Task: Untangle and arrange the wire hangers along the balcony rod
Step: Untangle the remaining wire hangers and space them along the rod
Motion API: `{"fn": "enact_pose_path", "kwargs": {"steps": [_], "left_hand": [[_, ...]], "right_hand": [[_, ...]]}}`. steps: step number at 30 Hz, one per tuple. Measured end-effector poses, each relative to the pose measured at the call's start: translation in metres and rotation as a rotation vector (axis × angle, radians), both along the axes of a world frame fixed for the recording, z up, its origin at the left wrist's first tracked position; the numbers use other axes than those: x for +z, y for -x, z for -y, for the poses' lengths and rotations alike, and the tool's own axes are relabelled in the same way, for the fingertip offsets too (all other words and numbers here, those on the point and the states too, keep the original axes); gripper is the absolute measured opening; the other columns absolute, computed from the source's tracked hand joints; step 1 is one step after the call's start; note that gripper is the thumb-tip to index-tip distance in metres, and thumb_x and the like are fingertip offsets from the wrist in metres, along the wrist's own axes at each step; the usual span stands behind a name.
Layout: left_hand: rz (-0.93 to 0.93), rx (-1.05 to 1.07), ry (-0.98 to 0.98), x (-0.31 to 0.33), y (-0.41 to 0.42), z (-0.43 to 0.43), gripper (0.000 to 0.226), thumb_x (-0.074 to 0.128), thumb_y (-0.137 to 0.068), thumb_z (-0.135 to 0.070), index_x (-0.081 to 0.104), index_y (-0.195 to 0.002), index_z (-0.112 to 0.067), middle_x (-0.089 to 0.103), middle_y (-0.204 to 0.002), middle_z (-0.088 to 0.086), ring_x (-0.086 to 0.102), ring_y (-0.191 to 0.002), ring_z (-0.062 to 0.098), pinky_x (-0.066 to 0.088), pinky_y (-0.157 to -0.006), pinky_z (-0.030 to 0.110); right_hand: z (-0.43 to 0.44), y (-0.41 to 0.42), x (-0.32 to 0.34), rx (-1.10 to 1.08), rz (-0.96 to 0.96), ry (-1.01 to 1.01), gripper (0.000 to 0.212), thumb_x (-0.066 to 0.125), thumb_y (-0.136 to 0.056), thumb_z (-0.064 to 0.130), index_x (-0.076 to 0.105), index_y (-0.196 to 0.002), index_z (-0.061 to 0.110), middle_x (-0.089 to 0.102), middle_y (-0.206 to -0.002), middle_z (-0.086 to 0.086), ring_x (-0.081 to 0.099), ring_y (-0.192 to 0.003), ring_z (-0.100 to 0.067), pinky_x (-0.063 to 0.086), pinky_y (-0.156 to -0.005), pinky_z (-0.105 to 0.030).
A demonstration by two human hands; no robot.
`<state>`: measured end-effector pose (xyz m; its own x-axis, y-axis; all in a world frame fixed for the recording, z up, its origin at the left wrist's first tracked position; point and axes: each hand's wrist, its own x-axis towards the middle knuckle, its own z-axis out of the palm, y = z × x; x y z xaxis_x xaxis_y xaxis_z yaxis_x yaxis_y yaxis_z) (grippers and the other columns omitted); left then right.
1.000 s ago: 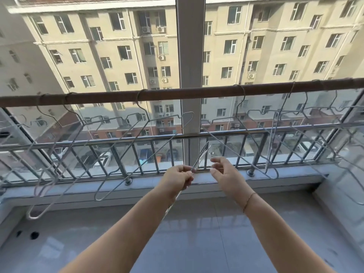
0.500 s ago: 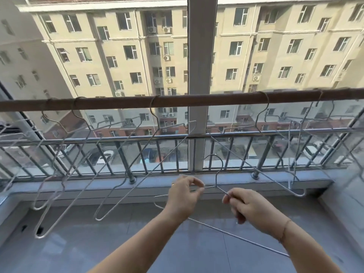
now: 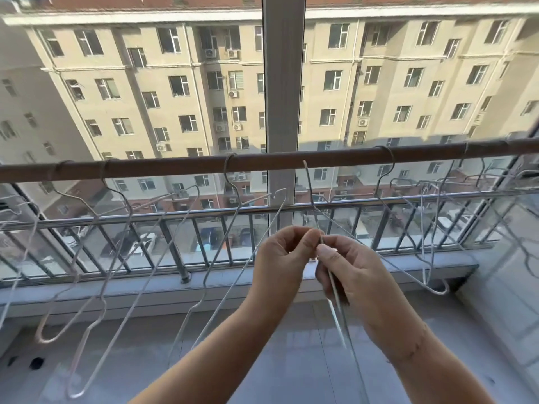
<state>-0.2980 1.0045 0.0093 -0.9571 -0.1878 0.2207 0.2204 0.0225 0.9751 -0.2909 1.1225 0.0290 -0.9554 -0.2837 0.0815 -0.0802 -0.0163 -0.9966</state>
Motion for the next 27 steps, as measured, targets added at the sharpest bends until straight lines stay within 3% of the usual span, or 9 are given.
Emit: {"fn": "enact_pose_path", "kwargs": {"steps": [4, 7, 12, 16, 20, 23, 27], "left_hand": [[-0.04, 0.017, -0.042, 0.023, -0.003, 0.012, 0.018, 0.06, -0.089, -0.018, 0.071, -0.088, -0.003, 0.073, -0.079, 0.012, 0.066, -0.072, 0.016, 0.054, -0.069, 0.023], [-0.034, 0.051, -0.109, 0.033, -0.001, 0.024, 0.018, 0.058, -0.089, -0.016, 0.07, -0.087, -0.002, 0.071, -0.071, 0.005, 0.064, -0.068, 0.014, 0.052, -0.065, 0.024], [0.052, 0.147, -0.13, 0.035, 0.015, 0.052, 0.024, 0.053, -0.093, -0.017, 0.068, -0.089, 0.001, 0.064, -0.077, 0.016, 0.057, -0.07, 0.023, 0.05, -0.065, 0.032], [0.199, 0.183, -0.057, 0.028, 0.025, 0.068, 0.026, 0.048, -0.095, -0.016, 0.067, -0.084, -0.004, 0.061, -0.072, 0.011, 0.056, -0.064, 0.016, 0.05, -0.056, 0.019], [0.217, 0.216, 0.0, 0.025, 0.026, 0.07, 0.02, 0.048, -0.095, -0.019, 0.066, -0.092, -0.012, 0.065, -0.082, 0.005, 0.057, -0.076, 0.016, 0.05, -0.076, 0.029], [0.103, 0.285, 0.104, 0.03, 0.021, 0.066, 0.008, 0.05, -0.094, -0.021, 0.058, -0.096, -0.023, 0.061, -0.089, -0.005, 0.056, -0.083, 0.008, 0.044, -0.076, 0.021], [-0.053, 0.309, 0.244, 0.043, 0.016, 0.054, 0.025, 0.05, -0.094, -0.025, 0.054, -0.118, -0.018, 0.06, -0.111, -0.002, 0.055, -0.104, 0.013, 0.043, -0.093, 0.027]], "right_hand": [[0.018, 0.002, 0.013, 0.016, -0.093, 0.036, 0.014, 0.046, -0.095, 0.012, 0.06, -0.094, 0.009, 0.045, -0.047, -0.004, 0.036, -0.036, -0.012, 0.03, -0.035, -0.017], [0.034, 0.009, 0.021, 0.034, -0.134, 0.021, 0.015, 0.047, -0.094, 0.012, 0.061, -0.093, 0.006, 0.046, -0.048, -0.005, 0.037, -0.034, -0.01, 0.031, -0.034, -0.017], [0.067, 0.032, 0.027, 0.078, -0.075, -0.046, 0.018, 0.049, -0.094, 0.014, 0.063, -0.092, 0.004, 0.051, -0.046, 0.003, 0.039, -0.034, -0.004, 0.034, -0.035, -0.016], [0.084, 0.045, 0.016, 0.094, 0.019, -0.054, 0.022, 0.049, -0.094, 0.019, 0.062, -0.089, 0.001, 0.053, -0.043, 0.006, 0.042, -0.032, -0.002, 0.034, -0.034, -0.015], [0.091, 0.051, 0.004, 0.068, 0.058, -0.026, 0.021, 0.052, -0.093, 0.022, 0.061, -0.093, 0.003, 0.052, -0.047, 0.001, 0.041, -0.033, -0.006, 0.034, -0.034, -0.017], [0.088, 0.052, -0.004, 0.069, 0.043, -0.109, 0.023, 0.051, -0.093, 0.023, 0.06, -0.1, 0.002, 0.057, -0.053, -0.001, 0.05, -0.039, -0.008, 0.038, -0.038, -0.018], [0.074, 0.048, -0.01, 0.051, 0.051, -0.137, 0.019, 0.047, -0.094, 0.019, 0.057, -0.105, 0.007, 0.062, -0.064, -0.002, 0.057, -0.054, -0.013, 0.042, -0.044, -0.016]]}}
